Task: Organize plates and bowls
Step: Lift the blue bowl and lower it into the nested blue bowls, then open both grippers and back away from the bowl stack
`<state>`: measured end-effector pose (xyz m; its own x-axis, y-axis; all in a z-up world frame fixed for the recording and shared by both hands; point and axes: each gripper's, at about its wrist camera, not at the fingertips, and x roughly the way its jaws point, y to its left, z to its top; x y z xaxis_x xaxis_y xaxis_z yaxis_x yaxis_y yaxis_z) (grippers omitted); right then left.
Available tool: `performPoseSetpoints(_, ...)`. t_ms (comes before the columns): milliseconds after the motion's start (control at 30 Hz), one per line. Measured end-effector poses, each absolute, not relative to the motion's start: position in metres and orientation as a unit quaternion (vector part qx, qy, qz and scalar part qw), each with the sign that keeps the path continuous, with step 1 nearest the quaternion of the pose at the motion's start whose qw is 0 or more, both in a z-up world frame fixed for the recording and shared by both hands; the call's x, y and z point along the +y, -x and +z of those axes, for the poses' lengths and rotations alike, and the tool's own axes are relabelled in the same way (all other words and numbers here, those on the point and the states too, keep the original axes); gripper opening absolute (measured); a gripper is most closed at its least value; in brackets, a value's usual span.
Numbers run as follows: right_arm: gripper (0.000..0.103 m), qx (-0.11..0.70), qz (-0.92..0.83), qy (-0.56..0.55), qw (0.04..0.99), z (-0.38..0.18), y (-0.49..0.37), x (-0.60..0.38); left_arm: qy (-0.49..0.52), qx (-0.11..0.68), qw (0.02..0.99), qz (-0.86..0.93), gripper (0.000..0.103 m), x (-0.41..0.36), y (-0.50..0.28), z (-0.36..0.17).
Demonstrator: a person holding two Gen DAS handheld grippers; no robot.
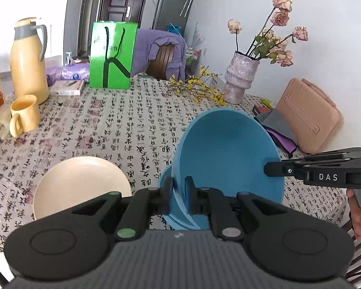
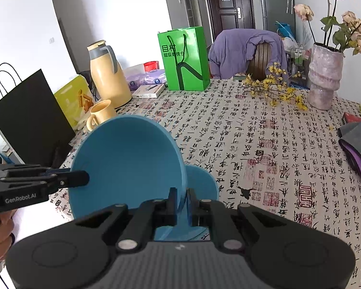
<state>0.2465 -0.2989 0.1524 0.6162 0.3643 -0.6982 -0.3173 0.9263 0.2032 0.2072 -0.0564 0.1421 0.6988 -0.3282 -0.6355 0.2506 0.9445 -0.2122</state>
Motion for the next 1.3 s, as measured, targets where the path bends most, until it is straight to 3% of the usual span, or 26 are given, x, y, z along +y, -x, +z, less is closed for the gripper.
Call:
performPoseSetpoints(967,0.012,0.488,0.18,-0.052,0.852,0.078,-0.323,-0.31,0.089,0.463,0.868,-0.158,0.011,-0.06,-0.3,0.071)
performPoseSetpoints(1067,0.014,0.487,0.181,-0.047,0.853,0.078,-0.326,-0.309,0.091,0.464,0.866,-0.162,0.014,-0.06,-0.303,0.07)
performPoseSetpoints(1167,0.016,0.485,0.176,-0.042,0.855,0.079,-0.328,-0.309,0.083,0.453,0.873,-0.162,0.037,-0.061,-0.301,0.074)
performPoseSetpoints(1233,0.024,0.484,0.172,-0.037,0.857,0.08,-0.328,-0.309,0.075,0.445,0.878,-0.158,0.042,-0.061,-0.299,0.077)
performPoseSetpoints(1300,0.025,0.481,0.172,-0.036,0.859,0.082,-0.328,-0.31,0.073,0.439,0.881,-0.161,0.045,-0.06,-0.296,0.082)
